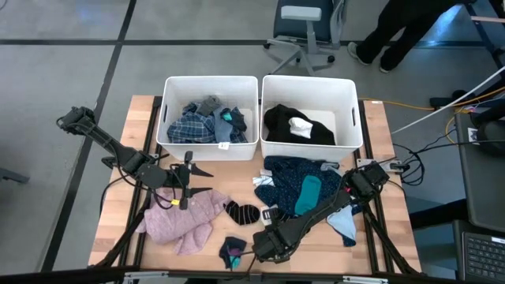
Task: Sort clothes
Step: Put the white sock into the right white bin
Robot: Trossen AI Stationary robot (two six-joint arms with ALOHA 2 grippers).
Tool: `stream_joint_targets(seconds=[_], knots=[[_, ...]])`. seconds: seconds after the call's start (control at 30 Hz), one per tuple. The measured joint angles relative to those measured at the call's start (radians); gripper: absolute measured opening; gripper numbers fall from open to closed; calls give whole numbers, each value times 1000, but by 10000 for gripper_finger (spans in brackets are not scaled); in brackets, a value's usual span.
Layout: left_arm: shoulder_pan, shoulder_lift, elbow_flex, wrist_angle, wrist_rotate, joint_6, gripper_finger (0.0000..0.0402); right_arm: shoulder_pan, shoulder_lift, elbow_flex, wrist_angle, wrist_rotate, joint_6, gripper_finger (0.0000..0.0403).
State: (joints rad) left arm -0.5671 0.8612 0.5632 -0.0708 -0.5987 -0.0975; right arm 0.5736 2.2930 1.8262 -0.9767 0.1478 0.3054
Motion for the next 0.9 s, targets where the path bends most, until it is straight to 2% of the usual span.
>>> stream_joint_targets(seconds=[0.2,0.37,0.77,0.9], knots=[[0,0,0,0,0,0,180,0,0,69,-61,30,0,33],[0,0,0,0,0,0,180,0,0,185,-171,99,-26,10],[0,0,0,0,0,0,180,2,-1,501,-492,397,-27,9],[0,0,0,0,0,0,180,2,-28,516,-533,502,-27,10]])
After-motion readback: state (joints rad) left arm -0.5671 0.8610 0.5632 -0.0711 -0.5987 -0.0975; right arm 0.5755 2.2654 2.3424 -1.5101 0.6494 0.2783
